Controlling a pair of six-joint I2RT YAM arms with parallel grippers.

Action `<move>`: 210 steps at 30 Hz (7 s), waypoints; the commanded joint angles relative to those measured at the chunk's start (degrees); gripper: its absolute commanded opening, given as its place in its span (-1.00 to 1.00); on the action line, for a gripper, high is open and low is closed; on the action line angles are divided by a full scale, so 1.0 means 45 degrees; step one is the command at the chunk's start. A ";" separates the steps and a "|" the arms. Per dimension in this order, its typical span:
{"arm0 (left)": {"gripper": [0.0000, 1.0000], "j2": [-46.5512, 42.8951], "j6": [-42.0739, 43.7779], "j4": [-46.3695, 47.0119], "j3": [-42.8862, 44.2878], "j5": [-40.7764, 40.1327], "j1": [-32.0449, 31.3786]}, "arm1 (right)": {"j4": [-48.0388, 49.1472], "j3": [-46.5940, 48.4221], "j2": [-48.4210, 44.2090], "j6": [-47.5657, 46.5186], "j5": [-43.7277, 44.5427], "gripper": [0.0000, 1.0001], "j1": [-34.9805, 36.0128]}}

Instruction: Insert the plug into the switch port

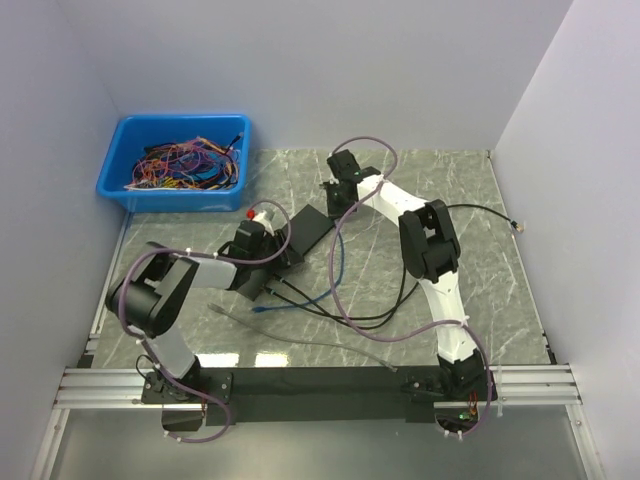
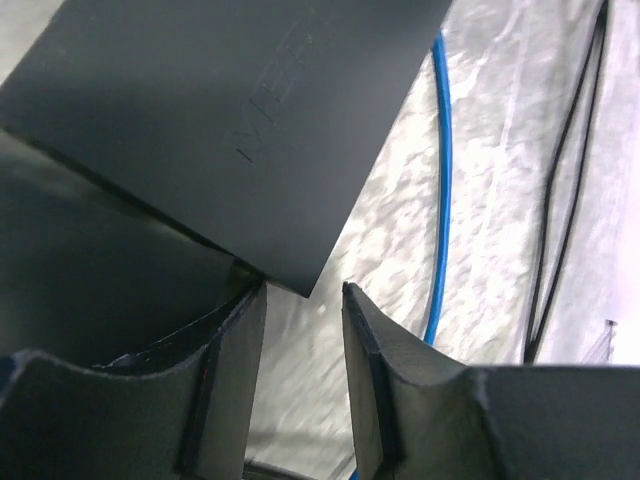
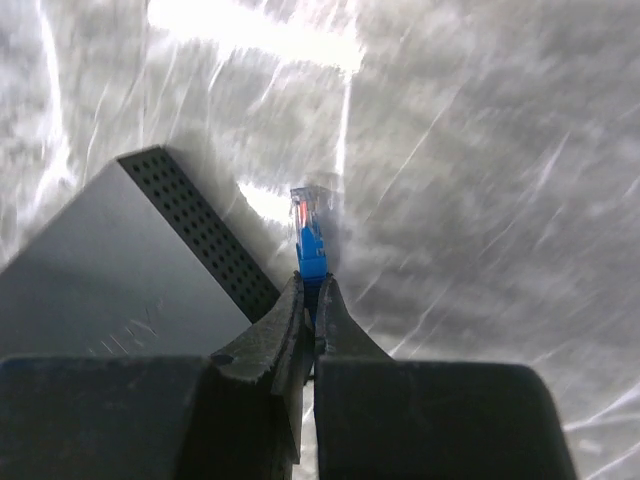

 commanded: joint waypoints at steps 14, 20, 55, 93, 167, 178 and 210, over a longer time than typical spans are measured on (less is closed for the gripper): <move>-0.14 -0.2185 0.1447 -0.2597 0.1266 -0.2084 0.0020 | -0.0917 -0.1648 -0.3503 -0.0149 0.3189 -1.00 -0.0898; -0.14 -0.3298 0.1331 -0.2776 0.2048 -0.1385 0.0020 | -0.0411 -0.3268 -0.5768 -0.0462 0.3156 -1.00 -0.0840; -0.07 -0.5057 -0.0310 0.1971 0.0526 0.0826 0.0137 | 0.4161 -0.7606 -1.0225 -0.3041 -0.4523 -1.00 0.2110; -0.10 -0.5800 -0.2712 1.0389 -0.2873 0.3483 0.1543 | 0.9631 -0.9091 -0.9053 0.0495 -1.1926 -1.00 0.0800; -0.99 -0.7382 -0.3260 -0.2091 0.0057 -0.1009 0.0859 | 0.5333 -0.6767 -0.9093 -0.2591 -0.2668 -0.17 0.4180; -0.99 -0.7362 -0.3338 -0.1857 0.0037 -0.0892 0.0840 | 0.5490 -0.6767 -0.8702 -0.2416 -0.2981 -0.28 0.4199; -0.07 -0.7616 -0.2812 -0.1718 -0.0256 -0.1008 0.0879 | 0.5080 -0.6805 -0.8174 -0.2435 -0.2085 -1.00 0.4180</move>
